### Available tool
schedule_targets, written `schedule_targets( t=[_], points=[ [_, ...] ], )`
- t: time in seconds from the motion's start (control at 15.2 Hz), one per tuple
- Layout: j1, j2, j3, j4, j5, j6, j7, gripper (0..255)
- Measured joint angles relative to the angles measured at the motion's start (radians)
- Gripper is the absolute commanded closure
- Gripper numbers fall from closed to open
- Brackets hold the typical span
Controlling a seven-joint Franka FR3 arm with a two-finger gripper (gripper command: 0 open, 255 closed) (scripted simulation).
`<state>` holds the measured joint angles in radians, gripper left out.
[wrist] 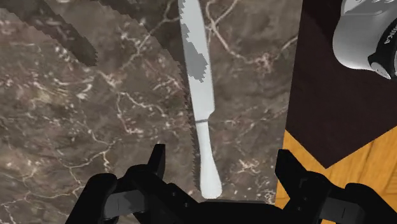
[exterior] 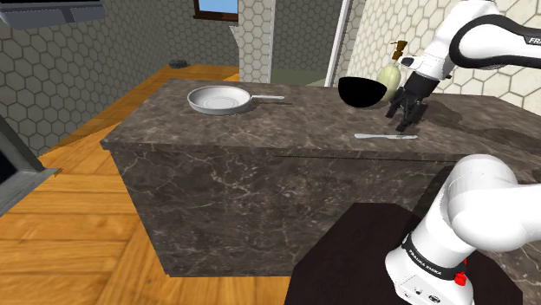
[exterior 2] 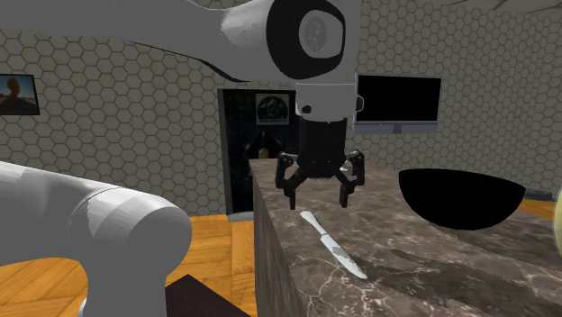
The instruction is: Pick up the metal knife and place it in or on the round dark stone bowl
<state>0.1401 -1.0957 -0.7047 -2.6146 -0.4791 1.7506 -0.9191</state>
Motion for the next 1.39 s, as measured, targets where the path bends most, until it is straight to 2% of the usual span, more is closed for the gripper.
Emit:
schedule_targets(
  t=[0.2, 0.53, 0.99, 1.06, 1.39],
  points=[
    [0.020, 0.013, -0.071, -0.004, -0.036, 0.038, -0.070, 0],
    [0.023, 0.027, -0.116, -0.055, -0.069, 0.107, -0.071, 0],
    [0.020, 0.030, -0.128, -0.072, -0.080, 0.127, -0.071, 0],
    [0.020, 0.030, -0.128, -0.072, -0.080, 0.127, -0.071, 255],
    [0.021, 0.026, -0.123, -0.067, -0.074, 0.124, -0.070, 255]
  ],
)
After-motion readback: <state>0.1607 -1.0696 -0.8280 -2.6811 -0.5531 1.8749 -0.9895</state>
